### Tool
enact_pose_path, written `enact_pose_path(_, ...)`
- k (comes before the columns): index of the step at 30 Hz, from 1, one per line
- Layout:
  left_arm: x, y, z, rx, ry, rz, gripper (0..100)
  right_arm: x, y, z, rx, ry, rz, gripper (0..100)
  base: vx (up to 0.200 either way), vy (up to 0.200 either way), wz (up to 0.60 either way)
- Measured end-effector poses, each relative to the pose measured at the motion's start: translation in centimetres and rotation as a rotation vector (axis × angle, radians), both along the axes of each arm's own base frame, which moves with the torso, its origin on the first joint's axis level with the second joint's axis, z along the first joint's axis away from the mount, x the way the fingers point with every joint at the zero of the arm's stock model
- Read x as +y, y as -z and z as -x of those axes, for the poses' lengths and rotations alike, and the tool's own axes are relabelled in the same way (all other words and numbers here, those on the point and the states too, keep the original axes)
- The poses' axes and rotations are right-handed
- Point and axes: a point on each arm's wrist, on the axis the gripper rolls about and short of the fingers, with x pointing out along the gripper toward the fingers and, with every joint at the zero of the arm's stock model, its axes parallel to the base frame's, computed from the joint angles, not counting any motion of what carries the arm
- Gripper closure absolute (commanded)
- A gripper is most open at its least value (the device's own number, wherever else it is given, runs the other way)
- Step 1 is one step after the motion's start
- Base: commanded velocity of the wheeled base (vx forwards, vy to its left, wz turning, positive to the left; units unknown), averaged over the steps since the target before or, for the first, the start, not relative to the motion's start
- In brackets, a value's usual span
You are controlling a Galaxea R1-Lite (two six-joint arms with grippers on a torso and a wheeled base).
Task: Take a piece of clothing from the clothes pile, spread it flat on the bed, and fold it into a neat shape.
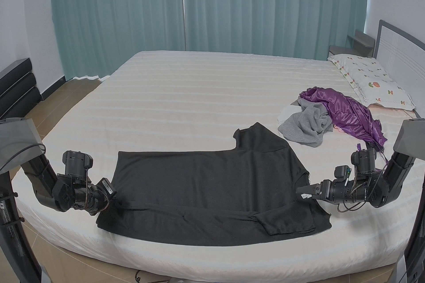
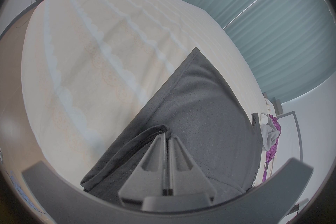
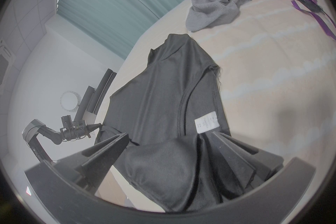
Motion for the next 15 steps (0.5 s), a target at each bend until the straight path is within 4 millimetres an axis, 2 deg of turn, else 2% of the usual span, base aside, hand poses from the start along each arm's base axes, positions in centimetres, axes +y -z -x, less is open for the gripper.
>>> enact_pose_path(5, 0.0, -0.1, 0.1, 0.0, -0.001, 0.0, 100, 0.2, 0.5, -0.5, -0.047, -0.006, -0.003, 0, 0.0, 0.0, 0.0)
enact_pose_path(15, 0.1, 0.0, 0.1, 0.004, -0.004, 0.0, 100, 0.5, 1.8, 0.1, -0.015, -0.032, 0.017, 0, 0.0, 0.0, 0.0)
